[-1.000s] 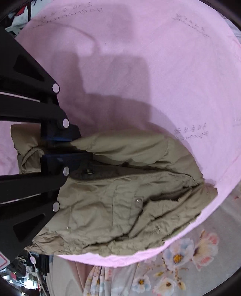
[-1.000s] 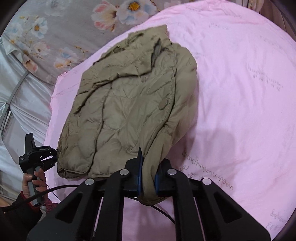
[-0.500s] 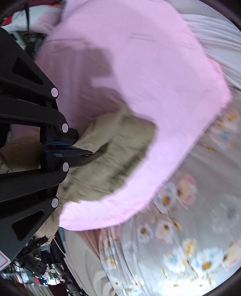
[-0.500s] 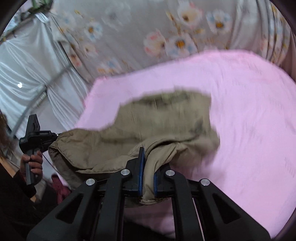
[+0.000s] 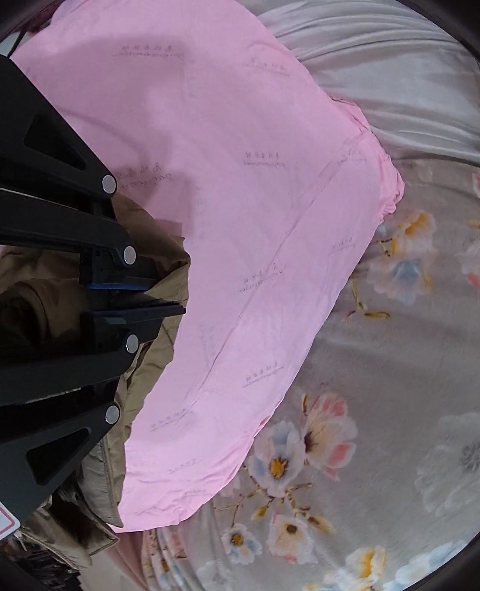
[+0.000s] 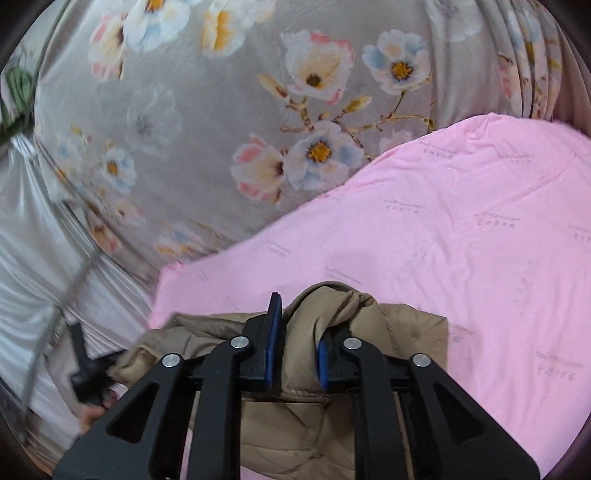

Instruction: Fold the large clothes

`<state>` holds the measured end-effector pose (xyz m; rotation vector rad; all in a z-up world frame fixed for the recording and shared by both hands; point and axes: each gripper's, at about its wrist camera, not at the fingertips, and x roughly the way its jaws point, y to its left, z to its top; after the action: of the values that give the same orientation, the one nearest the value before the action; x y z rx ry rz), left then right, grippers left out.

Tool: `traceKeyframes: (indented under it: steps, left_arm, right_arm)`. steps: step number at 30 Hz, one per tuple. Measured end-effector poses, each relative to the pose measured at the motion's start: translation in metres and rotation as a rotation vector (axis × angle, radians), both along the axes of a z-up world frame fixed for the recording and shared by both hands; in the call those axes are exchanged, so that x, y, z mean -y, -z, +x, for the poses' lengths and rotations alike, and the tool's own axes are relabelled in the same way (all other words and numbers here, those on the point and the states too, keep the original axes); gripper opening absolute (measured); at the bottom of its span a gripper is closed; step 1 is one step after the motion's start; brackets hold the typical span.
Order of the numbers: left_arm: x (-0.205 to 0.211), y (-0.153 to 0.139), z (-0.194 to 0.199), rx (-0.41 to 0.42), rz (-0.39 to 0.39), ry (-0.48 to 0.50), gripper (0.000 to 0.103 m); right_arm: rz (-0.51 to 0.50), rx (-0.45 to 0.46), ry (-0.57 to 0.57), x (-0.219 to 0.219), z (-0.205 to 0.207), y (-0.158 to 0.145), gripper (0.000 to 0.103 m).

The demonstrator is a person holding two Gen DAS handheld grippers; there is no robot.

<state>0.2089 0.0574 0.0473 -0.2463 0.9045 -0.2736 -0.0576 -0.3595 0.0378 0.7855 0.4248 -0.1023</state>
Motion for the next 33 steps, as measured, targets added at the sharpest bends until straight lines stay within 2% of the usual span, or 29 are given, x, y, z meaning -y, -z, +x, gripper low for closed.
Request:
traceKeyframes:
  steps: [4,6,8,10,11,12,14,17,19,21,22,24,26,28,30,33]
  left_arm:
    - [-0.013,-0.02,0.002,0.006,-0.065,-0.007,0.014]
    - [-0.011,-0.034,0.0,0.022,-0.089,0.022,0.014]
    - [-0.01,-0.047,-0.006,0.047,-0.11,0.064,0.015]
    - [-0.011,-0.065,-0.01,0.121,-0.06,0.093,0.029]
    - [-0.015,-0.077,-0.014,0.189,0.001,0.077,0.054]
    - [-0.02,-0.085,-0.016,0.236,0.037,0.051,0.065]
    - [-0.03,-0.098,-0.018,0.289,0.062,0.029,0.065]
    - [-0.031,-0.099,-0.014,0.258,0.087,0.05,0.065]
    - [-0.02,-0.091,-0.019,0.264,0.133,0.076,0.065]
    - [0.001,-0.075,-0.025,0.263,0.196,0.114,0.065]
    - [0.013,-0.066,-0.027,0.248,0.219,0.137,0.065]
    - [0.036,-0.044,-0.029,0.214,0.255,0.176,0.064]
    - [0.057,-0.023,-0.03,0.185,0.285,0.201,0.064]
    - [0.08,-0.003,-0.03,0.171,0.331,0.221,0.064]
    - [0.102,0.013,-0.029,0.175,0.367,0.247,0.064]
    - [0.128,0.034,-0.022,0.164,0.4,0.264,0.064]
  right_arm:
    - [0.086,0.059,-0.002,0.012,-0.008,-0.002,0.018]
    - [0.115,0.076,-0.009,0.016,-0.011,-0.002,0.019]
    - [0.188,0.11,-0.022,0.021,-0.018,-0.002,0.031]
    - [0.268,0.136,-0.04,0.025,-0.024,-0.001,0.041]
    - [0.283,0.125,-0.051,0.026,-0.026,-0.001,0.042]
    - [0.287,0.107,-0.06,0.026,-0.028,-0.002,0.041]
    - [0.295,0.096,-0.084,0.023,-0.036,-0.007,0.042]
    - [0.296,0.112,-0.08,0.017,-0.047,-0.021,0.043]
    - [0.236,0.149,-0.038,0.014,-0.057,-0.038,0.044]
    - [0.127,0.157,0.009,0.008,-0.062,-0.055,0.047]
    - [0.03,0.117,0.045,0.002,-0.061,-0.062,0.048]
    - [-0.151,-0.02,0.098,-0.014,-0.05,-0.062,0.048]
    - [-0.352,-0.189,0.12,-0.037,-0.031,-0.046,0.047]
    - [-0.473,-0.294,0.096,-0.055,-0.012,-0.018,0.046]
    - [-0.51,-0.353,0.058,-0.064,0.007,0.011,0.045]
    - [-0.503,-0.379,0.033,-0.064,0.03,0.041,0.043]
